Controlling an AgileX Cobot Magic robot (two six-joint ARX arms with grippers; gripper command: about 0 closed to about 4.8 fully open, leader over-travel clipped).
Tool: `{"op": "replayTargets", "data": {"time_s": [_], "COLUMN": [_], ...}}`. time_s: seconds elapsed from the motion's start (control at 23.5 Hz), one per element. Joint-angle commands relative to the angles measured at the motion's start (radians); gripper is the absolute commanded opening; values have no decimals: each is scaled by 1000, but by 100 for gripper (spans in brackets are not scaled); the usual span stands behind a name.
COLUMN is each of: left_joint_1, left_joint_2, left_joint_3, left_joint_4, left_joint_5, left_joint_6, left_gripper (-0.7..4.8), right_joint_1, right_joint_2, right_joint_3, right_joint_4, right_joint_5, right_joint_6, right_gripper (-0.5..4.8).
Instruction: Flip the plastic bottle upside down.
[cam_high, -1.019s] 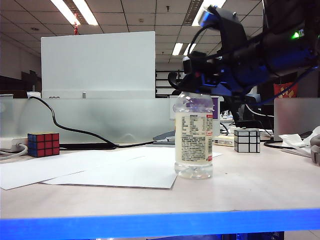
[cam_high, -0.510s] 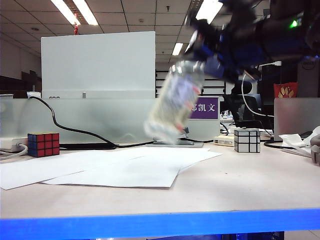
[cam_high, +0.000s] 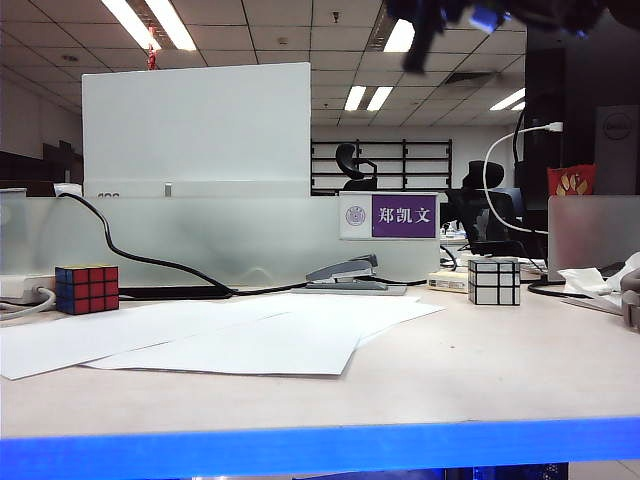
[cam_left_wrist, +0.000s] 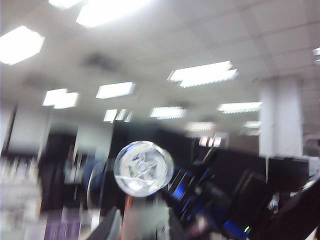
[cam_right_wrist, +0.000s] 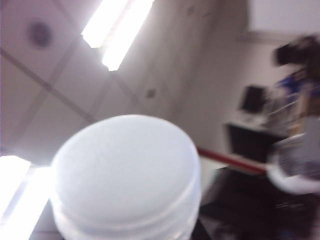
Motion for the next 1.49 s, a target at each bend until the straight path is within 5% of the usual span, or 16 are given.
{"op": "replayTargets", "data": {"time_s": [0.04,0.13,0.3,0.55,0.81,1.02,1.23,1.49], "left_joint_1": [0,0,0,1,1,0,-110,-283], "left_joint_2": [-2,-2,0,4,56,267,339,378], "left_joint_3": [9,27,115,279,401,530,606,610], "left_joint_4": [70,66,52,36,3,97,112,109], "left_joint_5": [22,27,38,85,82,220,303,311], "left_joint_6": [-3,-1,12,40,166,211,222,430], "left_gripper": [126,177,479,479,479,479,479,479], "right_joint_1": [54,109,246,377,537,626,626,674], "right_joint_2": [-5,-5,-5,-5,-5,-5,-6,-5], "right_joint_3": [42,70,139,241,332,339,348,386], "right_joint_4": [60,60,59,28,-12,-92,-79,-151], "right_joint_5": [-25,-31,-4,-4,-1,14,25,34], "right_joint_6": [151,159,185,221,230,228,230,227], "right_gripper": [-7,-7,-7,-7,-7,-7,-7,-7]}}
